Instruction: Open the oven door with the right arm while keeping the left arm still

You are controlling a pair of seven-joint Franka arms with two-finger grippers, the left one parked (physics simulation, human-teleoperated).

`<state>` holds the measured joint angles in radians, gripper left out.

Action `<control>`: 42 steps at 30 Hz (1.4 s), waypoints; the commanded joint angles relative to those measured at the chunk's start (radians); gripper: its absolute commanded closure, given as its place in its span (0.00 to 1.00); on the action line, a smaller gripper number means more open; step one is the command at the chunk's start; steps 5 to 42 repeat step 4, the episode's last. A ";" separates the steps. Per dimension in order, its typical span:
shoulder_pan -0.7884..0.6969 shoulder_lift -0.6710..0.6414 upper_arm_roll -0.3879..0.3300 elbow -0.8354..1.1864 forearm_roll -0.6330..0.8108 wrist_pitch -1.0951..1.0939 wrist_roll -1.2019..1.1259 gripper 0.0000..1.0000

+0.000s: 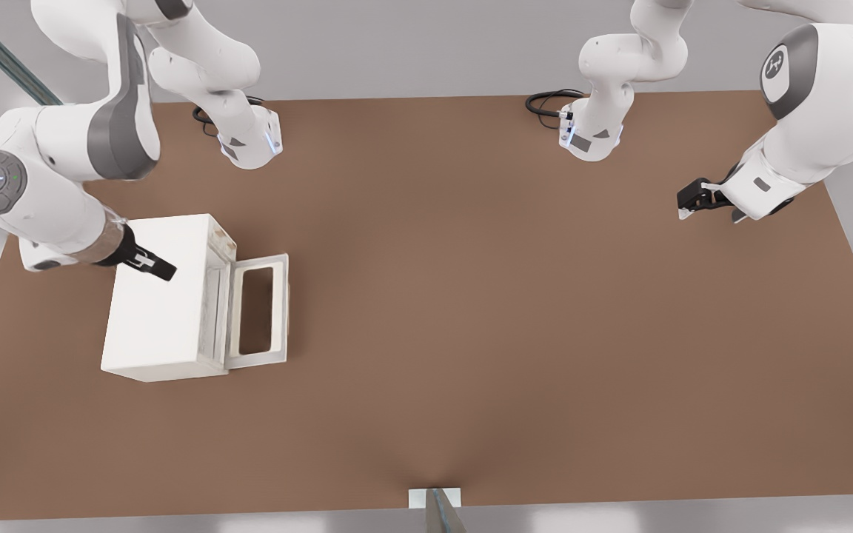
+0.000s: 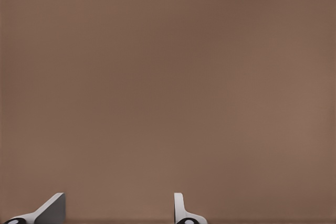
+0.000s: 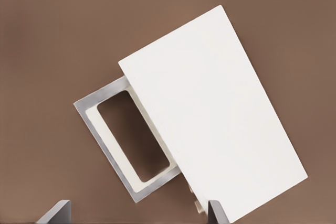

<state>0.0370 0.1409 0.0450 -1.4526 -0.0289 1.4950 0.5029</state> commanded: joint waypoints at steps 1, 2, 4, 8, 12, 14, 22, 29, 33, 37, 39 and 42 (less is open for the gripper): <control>0.006 -0.011 -0.004 -0.011 0.030 0.059 -0.435 0.00; 0.006 -0.012 -0.004 -0.011 0.029 0.061 -0.437 0.00; 0.006 -0.012 -0.004 -0.014 0.029 0.061 -0.437 0.00; 0.006 -0.012 -0.004 -0.014 0.029 0.061 -0.437 0.00; 0.006 -0.012 -0.004 -0.014 0.029 0.061 -0.437 0.00; 0.006 -0.012 -0.004 -0.014 0.029 0.061 -0.437 0.00; 0.006 -0.012 -0.004 -0.014 0.029 0.061 -0.437 0.00; 0.006 -0.012 -0.004 -0.014 0.029 0.061 -0.437 0.00; 0.006 -0.012 -0.004 -0.014 0.029 0.061 -0.437 0.00; 0.006 -0.012 -0.004 -0.014 0.029 0.061 -0.437 0.00; 0.006 -0.012 -0.004 -0.014 0.029 0.061 -0.437 0.00; 0.006 -0.012 -0.004 -0.014 0.029 0.061 -0.437 0.00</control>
